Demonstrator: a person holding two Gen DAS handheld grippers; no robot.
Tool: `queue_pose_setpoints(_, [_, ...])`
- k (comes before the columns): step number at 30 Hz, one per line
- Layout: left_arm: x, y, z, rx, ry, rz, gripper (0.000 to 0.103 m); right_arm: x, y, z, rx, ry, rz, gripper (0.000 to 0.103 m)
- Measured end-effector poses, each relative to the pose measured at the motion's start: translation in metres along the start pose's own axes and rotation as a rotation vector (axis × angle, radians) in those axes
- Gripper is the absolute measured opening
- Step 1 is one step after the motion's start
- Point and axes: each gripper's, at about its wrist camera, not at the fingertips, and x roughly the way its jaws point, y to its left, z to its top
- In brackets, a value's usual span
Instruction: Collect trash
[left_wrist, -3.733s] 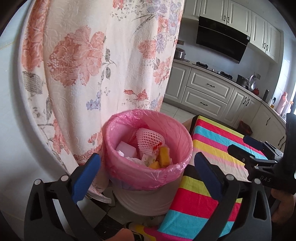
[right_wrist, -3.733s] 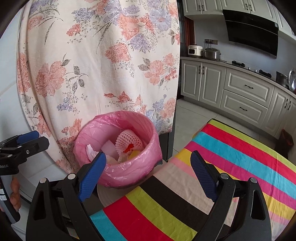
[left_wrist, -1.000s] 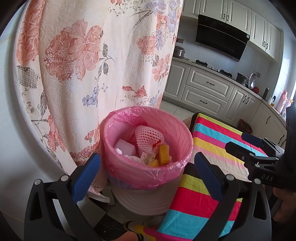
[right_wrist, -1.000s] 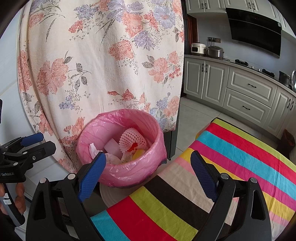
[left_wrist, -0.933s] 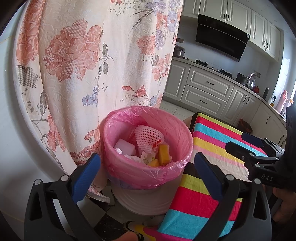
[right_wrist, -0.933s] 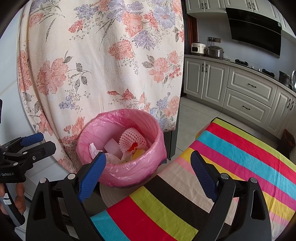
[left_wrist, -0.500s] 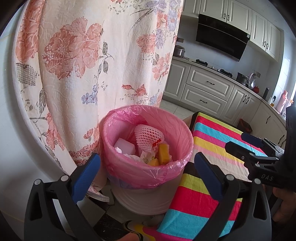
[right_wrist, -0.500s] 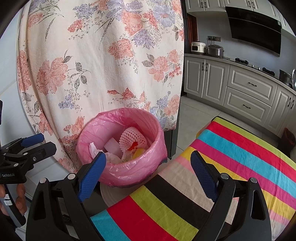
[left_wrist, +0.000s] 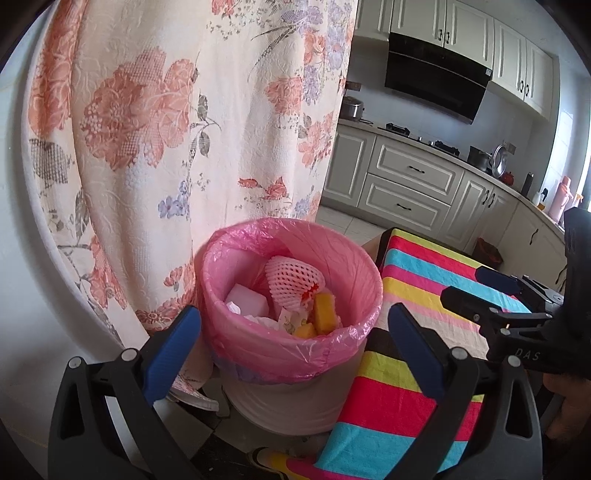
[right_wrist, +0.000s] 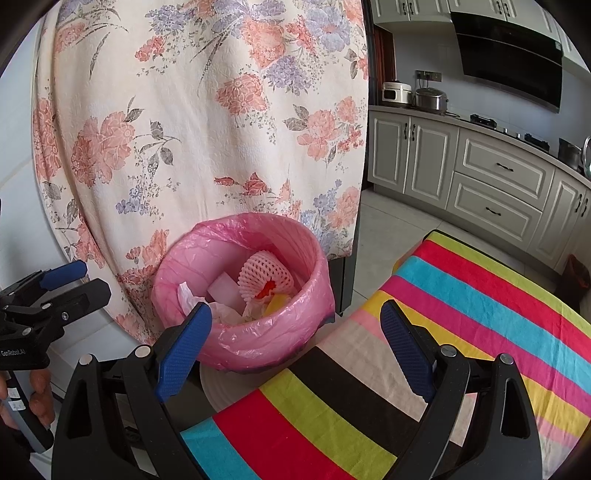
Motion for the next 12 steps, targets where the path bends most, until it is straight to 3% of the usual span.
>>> queue_pose_setpoints(12, [0.015,0.001,0.005,-0.006,0.053,0.025,0.098,0.001,-0.011,-0.003,0.025,-0.002,0.003,0.087])
